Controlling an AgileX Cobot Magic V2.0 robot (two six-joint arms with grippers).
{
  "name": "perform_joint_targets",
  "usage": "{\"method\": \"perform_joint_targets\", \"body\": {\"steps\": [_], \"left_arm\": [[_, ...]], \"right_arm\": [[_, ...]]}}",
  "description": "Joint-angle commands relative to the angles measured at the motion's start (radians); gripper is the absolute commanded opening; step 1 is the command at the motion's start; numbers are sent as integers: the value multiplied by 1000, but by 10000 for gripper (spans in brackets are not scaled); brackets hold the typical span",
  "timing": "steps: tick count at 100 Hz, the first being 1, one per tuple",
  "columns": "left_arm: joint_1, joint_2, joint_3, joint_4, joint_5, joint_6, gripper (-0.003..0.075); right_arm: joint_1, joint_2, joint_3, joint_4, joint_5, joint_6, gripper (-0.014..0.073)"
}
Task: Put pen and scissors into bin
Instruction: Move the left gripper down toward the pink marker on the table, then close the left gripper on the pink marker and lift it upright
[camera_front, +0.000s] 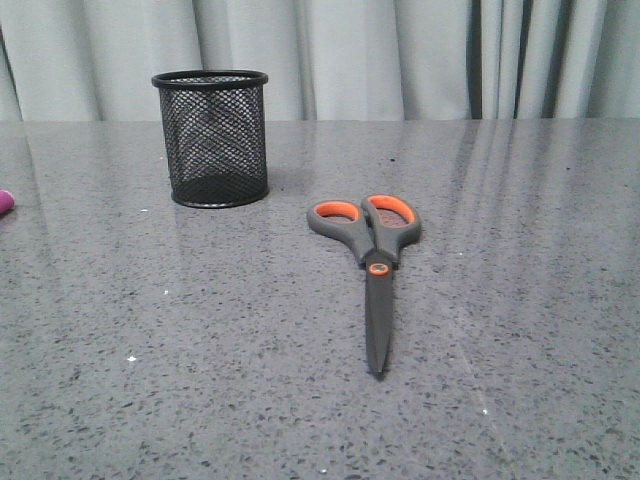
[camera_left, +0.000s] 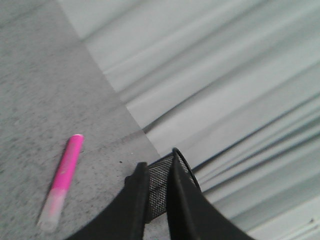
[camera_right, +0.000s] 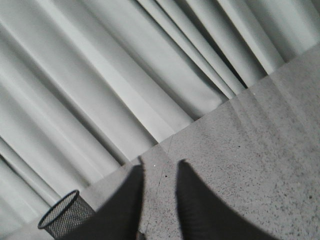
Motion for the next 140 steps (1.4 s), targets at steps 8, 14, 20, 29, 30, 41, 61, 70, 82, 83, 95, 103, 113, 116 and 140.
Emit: {"method": "perform_joint_targets", "body": {"steps": [8, 14, 20, 29, 30, 41, 61, 70, 82, 83, 95, 103, 113, 116, 140], "left_arm": [[-1, 158, -223, 235, 125, 171, 213], [-1, 275, -311, 358, 183, 172, 226], [-1, 404, -429, 427, 259, 172, 240], [-1, 593, -565, 467, 367, 172, 276], [-1, 606, -586, 470, 379, 172, 279], [-22, 795, -732, 575, 429, 31, 284], [-62, 1022, -946, 1147, 620, -311, 285], [-101, 1117, -1011, 1307, 733, -379, 285], [-152, 1233, -1051, 1354, 846, -384, 285], [-152, 1239, -1055, 1357, 855, -384, 285], [-161, 1336, -1069, 1373, 898, -384, 285], [-161, 1377, -1075, 1397, 909, -384, 285], [-161, 1391, -1075, 1458, 901, -422, 285], [-161, 1391, -1075, 1478, 896, -442, 285], [-157, 1453, -1075, 1385, 898, -433, 284]], "right_arm": [[-6, 160, -146, -111, 73, -17, 367], [-6, 225, -190, -125, 97, -28, 360], [-6, 278, -217, -125, 110, -58, 360], [-6, 343, -244, -125, 116, -65, 360], [-6, 351, -244, -125, 116, -65, 360], [12, 380, -254, -125, 121, -65, 360], [41, 383, -254, -125, 188, -65, 360], [41, 383, -249, -125, 198, -65, 360], [41, 383, -249, -123, 191, -65, 360], [41, 383, -249, -123, 191, -65, 360], [41, 383, -249, -123, 184, -65, 360], [41, 383, -249, -123, 184, -63, 360], [41, 383, -249, -115, 188, -63, 360], [41, 383, -249, -113, 190, -63, 360], [41, 383, -249, -108, 188, -63, 360]]}}
